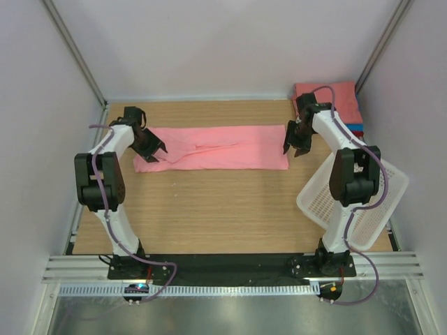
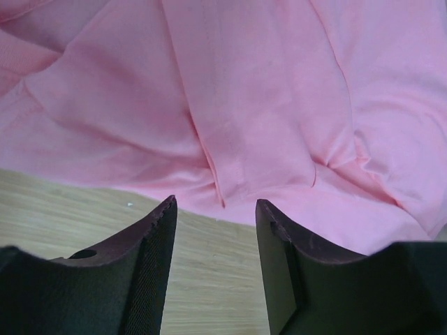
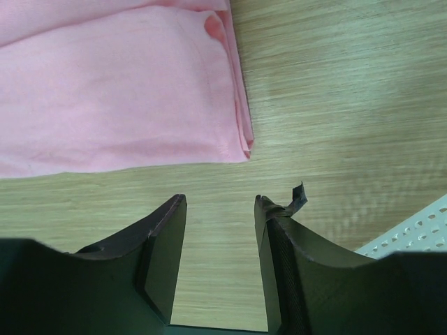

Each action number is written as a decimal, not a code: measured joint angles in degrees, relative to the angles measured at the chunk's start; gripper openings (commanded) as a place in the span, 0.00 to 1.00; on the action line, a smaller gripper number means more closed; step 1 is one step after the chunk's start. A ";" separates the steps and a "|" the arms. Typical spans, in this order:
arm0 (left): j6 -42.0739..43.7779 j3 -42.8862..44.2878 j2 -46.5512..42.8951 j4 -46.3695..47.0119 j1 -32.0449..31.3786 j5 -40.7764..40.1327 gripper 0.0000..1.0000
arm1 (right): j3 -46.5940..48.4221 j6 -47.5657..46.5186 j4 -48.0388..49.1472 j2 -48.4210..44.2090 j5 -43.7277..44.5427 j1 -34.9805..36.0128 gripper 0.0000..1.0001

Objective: Fold and stack the t-shirts
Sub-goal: Fold the tshirt

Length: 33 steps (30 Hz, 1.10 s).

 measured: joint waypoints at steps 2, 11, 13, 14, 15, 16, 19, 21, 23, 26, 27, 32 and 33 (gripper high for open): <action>-0.66 1.11 2.34 0.59 0.02 0.15 0.49 | 0.13 0.15 -0.07 0.00 -0.39 0.02 0.51; -3.13 3.93 6.69 1.31 -0.07 0.11 0.41 | 2.54 0.17 0.00 0.02 -1.20 0.02 0.50; -3.34 4.76 7.43 1.42 -0.13 0.11 0.36 | 2.54 0.15 -0.02 0.04 -1.27 0.02 0.50; -3.41 5.09 7.82 1.57 -0.20 0.11 0.35 | 2.58 0.15 -0.04 0.15 -1.27 0.04 0.50; -3.50 5.29 8.15 1.70 -0.26 0.11 0.33 | 2.64 0.15 -0.09 0.26 -1.27 0.04 0.50; -3.52 5.46 8.52 1.73 -0.35 0.09 0.31 | 2.78 0.15 -0.09 0.44 -1.27 0.02 0.50; -3.54 5.57 9.31 1.75 -0.57 0.09 0.31 | 3.21 0.15 -0.15 0.76 -1.22 0.02 0.50; -3.54 5.57 9.66 1.73 -0.70 0.04 0.32 | 3.41 0.15 -0.17 0.79 -1.22 0.02 0.50; -3.54 5.57 9.88 1.64 -0.85 -0.28 0.32 | 3.50 0.15 -0.17 0.79 -1.20 0.02 0.50; -3.56 5.60 9.90 1.25 -1.07 -1.27 0.33 | 3.50 0.15 -0.20 0.79 -1.14 0.04 0.50; -3.58 5.62 9.90 1.11 -1.14 -1.55 0.33 | 3.50 0.15 -0.20 0.79 -1.03 0.02 0.50; -3.63 5.88 9.90 0.37 -1.20 -4.24 0.35 | 3.50 0.15 -0.17 0.79 -0.74 0.02 0.50; -3.63 6.03 9.90 0.28 -1.20 -4.57 0.35 | 3.50 0.15 -0.17 0.79 -0.72 0.02 0.50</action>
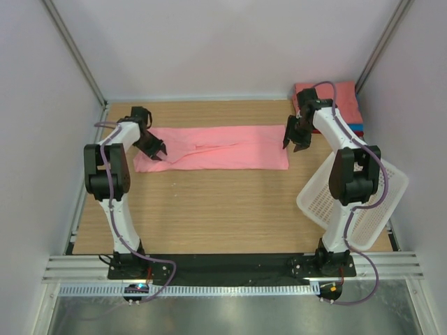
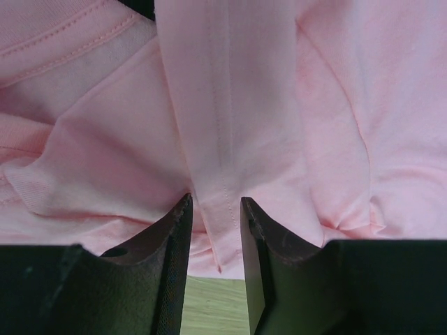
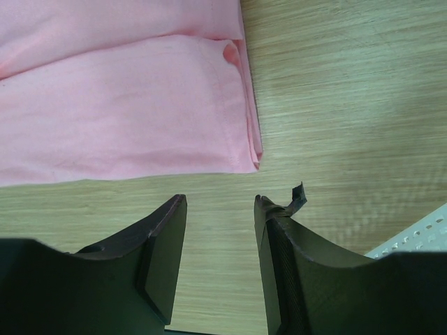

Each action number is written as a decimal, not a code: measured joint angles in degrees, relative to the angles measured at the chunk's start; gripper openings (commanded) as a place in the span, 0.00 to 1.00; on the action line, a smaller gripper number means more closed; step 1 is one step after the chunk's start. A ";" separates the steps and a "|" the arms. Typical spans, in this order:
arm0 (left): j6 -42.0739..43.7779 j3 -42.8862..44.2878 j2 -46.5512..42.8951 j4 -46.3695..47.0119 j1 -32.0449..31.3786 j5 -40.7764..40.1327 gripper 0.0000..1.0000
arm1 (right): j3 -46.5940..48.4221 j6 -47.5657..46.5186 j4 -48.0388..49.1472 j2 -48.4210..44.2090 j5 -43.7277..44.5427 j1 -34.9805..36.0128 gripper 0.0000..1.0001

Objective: Fold and stack the t-shirts
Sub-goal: Fold the tshirt

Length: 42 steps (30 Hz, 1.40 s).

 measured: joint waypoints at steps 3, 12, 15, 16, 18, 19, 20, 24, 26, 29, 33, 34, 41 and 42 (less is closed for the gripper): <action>0.02 0.66 0.00 -0.24 0.00 -0.72 0.34 | 0.00 0.02 0.00 0.00 0.04 0.00 0.50; -0.22 1.27 0.17 -0.42 -0.04 -0.85 0.32 | 0.00 0.00 0.02 0.00 0.42 0.00 0.50; -0.57 1.27 0.42 -0.70 -0.04 -1.38 0.30 | 0.00 0.00 0.02 0.00 0.42 0.00 0.50; -0.83 1.27 0.52 -0.81 -0.04 -1.60 0.28 | 0.00 0.00 0.02 0.00 0.42 0.02 0.50; -1.07 1.31 0.79 -0.96 -0.04 -1.86 0.21 | 0.00 0.00 0.04 0.00 0.46 0.00 0.50; -1.20 1.42 1.01 -1.14 -0.04 -1.92 0.18 | 0.00 0.00 0.02 0.00 0.52 0.00 0.50; -1.27 1.60 1.25 -1.29 -0.07 -2.08 0.14 | 0.00 0.00 0.02 0.00 0.63 0.00 0.50; -1.29 3.48 2.54 -2.43 -0.04 -2.32 0.00 | 0.02 0.00 0.02 0.00 0.85 0.00 0.50; -1.22 4.39 2.78 -2.58 -0.04 -2.36 0.00 | 0.09 0.00 -0.02 0.00 0.90 0.00 0.50; -1.20 5.57 2.78 -2.71 -0.04 -2.36 0.00 | 0.22 0.00 -0.02 0.00 1.03 0.00 0.50; -1.11 7.32 2.78 -2.71 -0.42 -2.54 0.00 | 0.33 0.00 0.00 0.00 1.05 0.00 0.50; -1.07 7.80 2.78 -2.73 -0.61 -2.54 0.00 | 0.33 0.00 0.00 0.00 1.03 0.00 0.50; -0.20 13.00 3.63 -4.37 -2.40 -2.56 0.01 | 0.35 0.00 0.00 0.00 1.01 0.00 0.51; 0.02 14.58 4.17 -5.31 -2.58 -3.54 0.11 | 0.42 0.02 0.00 0.00 0.98 0.00 0.51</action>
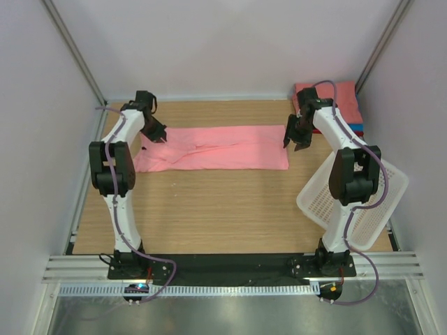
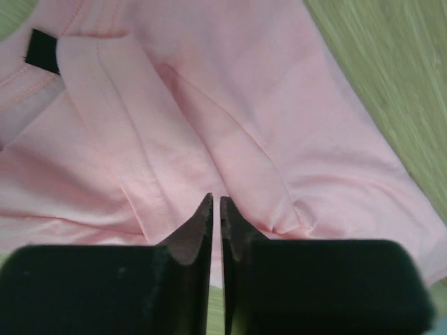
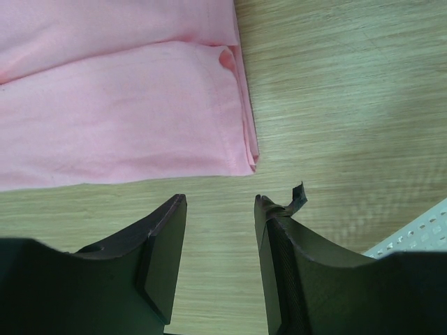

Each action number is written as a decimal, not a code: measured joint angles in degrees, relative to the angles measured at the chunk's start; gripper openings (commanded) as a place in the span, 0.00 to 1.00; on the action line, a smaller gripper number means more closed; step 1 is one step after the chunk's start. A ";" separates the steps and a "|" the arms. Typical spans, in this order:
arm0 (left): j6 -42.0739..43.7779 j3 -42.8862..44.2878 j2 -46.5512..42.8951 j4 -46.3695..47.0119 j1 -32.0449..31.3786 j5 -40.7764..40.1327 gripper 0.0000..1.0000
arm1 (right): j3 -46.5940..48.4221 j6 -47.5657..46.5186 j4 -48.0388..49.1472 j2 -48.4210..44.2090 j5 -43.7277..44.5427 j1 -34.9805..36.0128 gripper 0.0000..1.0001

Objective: Fold and stack the t-shirts
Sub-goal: Fold the tshirt

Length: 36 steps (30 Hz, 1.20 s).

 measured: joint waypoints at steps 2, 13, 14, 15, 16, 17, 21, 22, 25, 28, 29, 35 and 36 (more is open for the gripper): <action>0.55 0.59 -0.04 -0.66 -0.09 -2.21 0.23 | 0.04 -0.02 0.04 0.00 -0.04 0.02 0.51; 0.63 -17.53 -7.30 10.69 8.04 1.88 0.29 | 0.33 0.00 0.11 0.00 -0.44 0.00 0.51; 0.68 -17.53 -7.37 11.74 8.33 2.05 0.30 | 0.33 0.00 0.11 0.00 -0.44 0.00 0.51; 0.79 -17.53 -7.39 12.79 8.39 2.36 0.30 | 0.35 0.00 0.11 0.02 -0.46 0.00 0.51; 0.83 -17.53 -7.39 13.55 8.26 2.67 0.31 | 0.39 0.00 0.09 0.02 -0.44 0.00 0.51; 0.83 -17.53 -7.39 14.10 8.09 2.93 0.31 | 0.50 0.00 0.09 0.02 -0.44 0.00 0.51; 0.85 -17.53 -7.32 15.45 7.52 3.93 0.30 | 0.96 -0.02 0.07 0.13 -0.44 0.00 0.51; 0.85 -17.53 -7.23 15.72 7.43 4.13 0.30 | 1.05 -0.02 0.04 0.20 -0.44 0.00 0.51; 0.83 -17.53 -6.84 15.98 7.41 4.31 0.30 | 1.20 -0.02 0.04 0.42 -0.42 0.00 0.51; 0.81 -17.53 -6.21 15.91 7.43 4.17 0.30 | 1.20 -0.02 -0.04 0.63 -0.39 0.00 0.51; 0.81 -17.53 -5.97 15.85 7.43 4.11 0.30 | 1.20 -0.02 -0.04 0.70 -0.39 0.00 0.51; 0.81 -17.51 -5.29 15.26 7.41 3.21 0.31 | 1.20 -0.02 -0.04 1.16 -0.37 0.00 0.51; 0.81 -17.49 -5.25 15.06 7.41 2.97 0.31 | 1.20 -0.02 -0.04 1.20 -0.37 0.00 0.51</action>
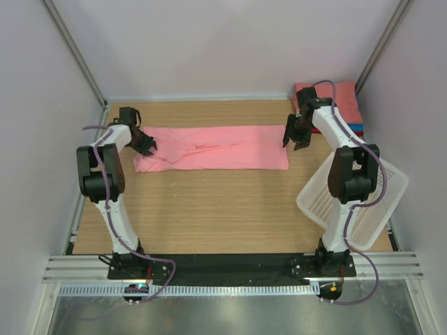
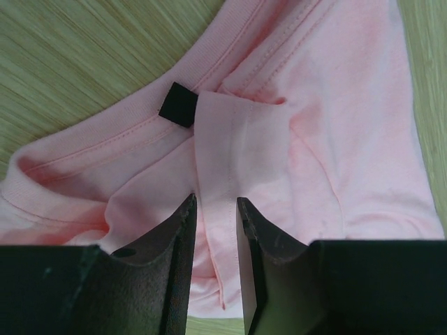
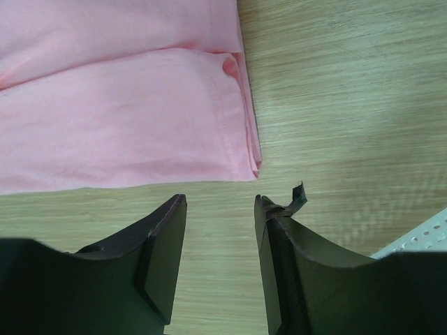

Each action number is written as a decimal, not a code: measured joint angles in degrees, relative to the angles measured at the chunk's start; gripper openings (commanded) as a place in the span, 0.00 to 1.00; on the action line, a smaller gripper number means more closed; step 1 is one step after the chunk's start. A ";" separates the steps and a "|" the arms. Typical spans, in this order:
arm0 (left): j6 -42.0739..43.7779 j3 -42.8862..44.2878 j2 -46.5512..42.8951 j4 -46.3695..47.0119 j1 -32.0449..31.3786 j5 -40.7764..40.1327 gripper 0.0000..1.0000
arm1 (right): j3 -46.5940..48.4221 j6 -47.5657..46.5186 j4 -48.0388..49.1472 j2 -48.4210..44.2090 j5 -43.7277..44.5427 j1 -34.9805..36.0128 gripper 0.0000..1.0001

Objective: Fold and stack the t-shirts
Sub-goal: Fold the tshirt

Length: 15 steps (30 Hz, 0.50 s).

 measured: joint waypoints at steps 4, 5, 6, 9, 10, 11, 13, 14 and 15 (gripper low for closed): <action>0.00 0.46 0.44 -0.90 0.00 -0.68 0.30 | 0.00 0.02 0.02 0.44 0.00 0.00 0.51; 0.00 0.66 0.63 -1.11 0.00 -0.81 0.31 | 0.00 0.02 0.02 0.55 0.00 0.00 0.51; 0.00 0.87 0.83 -1.38 0.00 -1.01 0.31 | 0.00 0.02 0.02 0.57 0.00 0.00 0.51; -0.02 1.75 1.66 -2.03 0.00 -1.27 0.25 | 0.00 0.02 0.02 0.79 0.00 0.00 0.51; 0.02 2.03 1.90 -2.19 0.00 -1.27 0.23 | 0.00 0.04 0.02 0.81 0.00 0.00 0.51; 0.02 2.43 2.21 -2.38 0.00 -1.29 0.20 | 0.00 0.04 0.02 0.83 0.00 0.00 0.51; 0.07 3.32 2.89 -2.82 0.00 -1.31 0.10 | 0.00 0.02 0.02 0.83 0.00 0.00 0.51; 0.04 3.85 3.26 -3.06 0.00 -1.31 0.06 | 0.00 0.04 0.02 0.83 0.02 0.02 0.51; 0.37 4.33 3.56 -3.28 0.00 -1.33 0.03 | 0.00 0.04 0.02 0.83 0.02 0.00 0.50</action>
